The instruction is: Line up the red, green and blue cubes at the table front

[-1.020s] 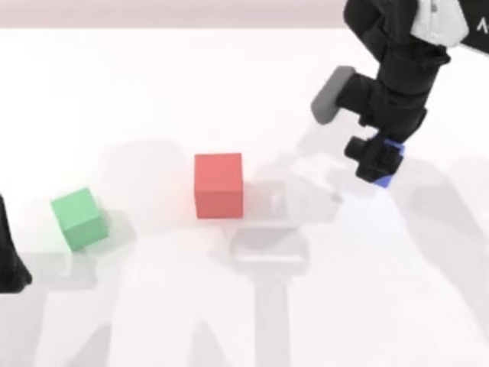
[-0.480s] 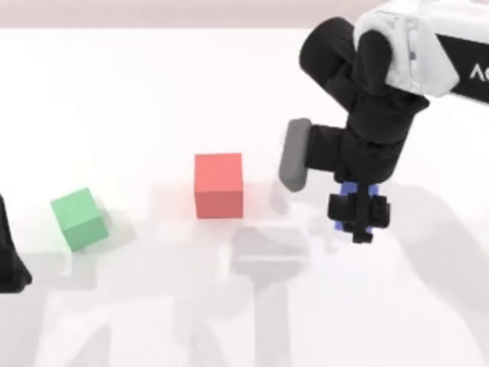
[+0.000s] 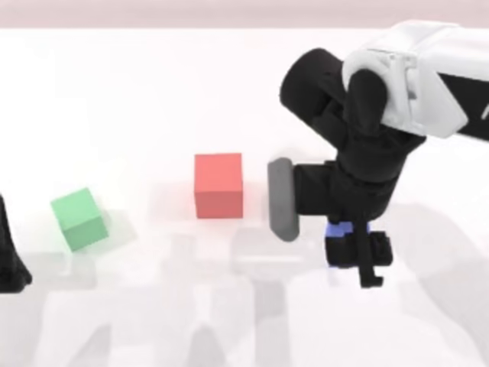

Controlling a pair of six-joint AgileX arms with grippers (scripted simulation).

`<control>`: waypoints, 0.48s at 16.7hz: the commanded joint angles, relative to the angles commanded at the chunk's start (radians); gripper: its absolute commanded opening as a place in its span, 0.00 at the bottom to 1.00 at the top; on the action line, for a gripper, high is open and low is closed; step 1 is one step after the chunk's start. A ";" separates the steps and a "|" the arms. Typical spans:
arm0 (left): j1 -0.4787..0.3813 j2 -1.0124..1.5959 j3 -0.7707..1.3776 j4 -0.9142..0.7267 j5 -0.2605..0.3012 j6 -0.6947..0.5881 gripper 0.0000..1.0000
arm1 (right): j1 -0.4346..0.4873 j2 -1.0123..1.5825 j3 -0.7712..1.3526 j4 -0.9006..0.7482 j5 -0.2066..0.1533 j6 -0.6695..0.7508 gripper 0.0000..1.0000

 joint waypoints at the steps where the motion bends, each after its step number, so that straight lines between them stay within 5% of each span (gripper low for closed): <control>1: 0.000 0.000 0.000 0.000 0.000 0.000 1.00 | 0.000 0.001 -0.003 0.003 0.000 0.000 0.00; 8: 0.000 0.000 0.000 0.000 0.000 0.000 1.00 | 0.004 0.063 -0.154 0.224 0.000 0.001 0.00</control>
